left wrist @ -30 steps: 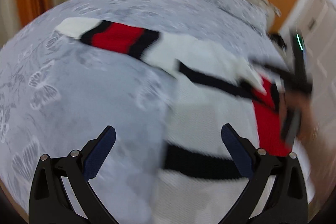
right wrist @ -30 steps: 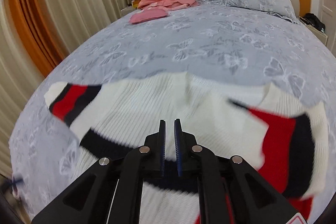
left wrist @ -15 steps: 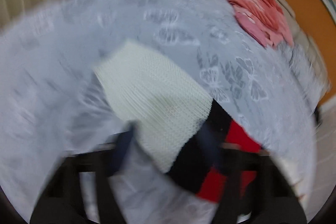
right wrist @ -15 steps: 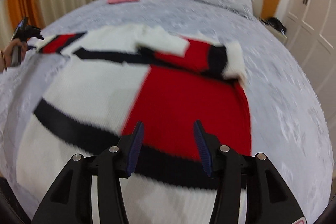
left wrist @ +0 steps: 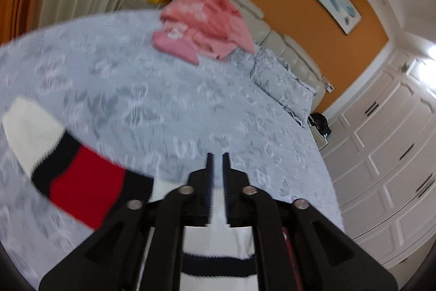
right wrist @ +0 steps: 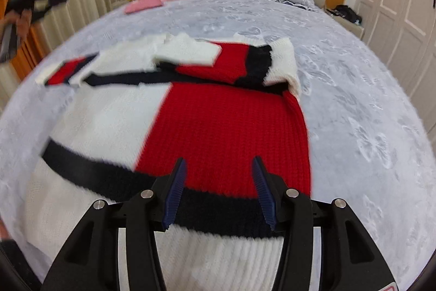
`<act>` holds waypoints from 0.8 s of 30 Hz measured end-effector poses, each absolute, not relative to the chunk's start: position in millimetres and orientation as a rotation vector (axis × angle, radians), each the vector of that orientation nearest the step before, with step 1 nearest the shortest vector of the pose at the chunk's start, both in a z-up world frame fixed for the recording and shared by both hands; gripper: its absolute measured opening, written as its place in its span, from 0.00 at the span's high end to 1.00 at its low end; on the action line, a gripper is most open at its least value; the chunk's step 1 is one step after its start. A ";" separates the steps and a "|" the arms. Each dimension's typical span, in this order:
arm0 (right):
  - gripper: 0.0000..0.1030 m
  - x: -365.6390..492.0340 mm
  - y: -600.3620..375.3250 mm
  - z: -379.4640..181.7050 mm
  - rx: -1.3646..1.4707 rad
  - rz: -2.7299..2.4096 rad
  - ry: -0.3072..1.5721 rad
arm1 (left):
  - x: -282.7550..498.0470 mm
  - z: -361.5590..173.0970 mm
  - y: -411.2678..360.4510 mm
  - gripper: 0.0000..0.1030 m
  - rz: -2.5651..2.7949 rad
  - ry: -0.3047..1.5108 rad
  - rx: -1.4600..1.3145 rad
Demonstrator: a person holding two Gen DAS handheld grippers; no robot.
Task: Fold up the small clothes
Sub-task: 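Grasp the other sleeve cuff with the left gripper and fold it across the body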
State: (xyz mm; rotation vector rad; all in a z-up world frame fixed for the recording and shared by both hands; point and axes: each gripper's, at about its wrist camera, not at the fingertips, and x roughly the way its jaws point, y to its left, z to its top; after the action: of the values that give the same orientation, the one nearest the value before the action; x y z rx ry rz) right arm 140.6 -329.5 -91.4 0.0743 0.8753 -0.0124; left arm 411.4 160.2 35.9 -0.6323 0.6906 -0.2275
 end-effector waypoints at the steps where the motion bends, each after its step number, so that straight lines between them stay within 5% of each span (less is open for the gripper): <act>1: 0.37 161.8 -330.2 -88.1 0.090 0.017 0.868 | 407.7 28.4 170.4 0.74 -0.204 0.702 -0.654; 2: 0.37 176.8 -330.1 -86.8 0.100 0.033 0.859 | 404.1 17.8 180.9 0.64 -0.151 0.719 -0.672; 11: 0.37 356.0 -337.0 -129.8 0.311 0.017 0.973 | 356.8 -65.4 261.8 0.53 0.116 0.868 -0.551; 13: 0.95 377.2 -338.8 -146.7 0.453 0.045 1.044 | 349.4 -75.4 275.3 0.52 0.125 0.893 -0.557; 19: 0.95 399.8 -244.1 -90.2 0.439 0.328 0.919 | 352.3 -88.2 304.8 0.43 0.137 0.881 -0.558; 24: 0.91 399.6 -136.7 -94.8 0.179 0.452 0.970 | 366.4 -90.1 325.7 0.30 0.180 0.841 -0.576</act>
State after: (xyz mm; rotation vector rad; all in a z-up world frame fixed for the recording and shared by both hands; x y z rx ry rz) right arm 399.6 -136.7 -94.8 0.1795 0.9705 0.4523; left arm 366.4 325.7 -90.1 -0.5760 0.8409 0.1799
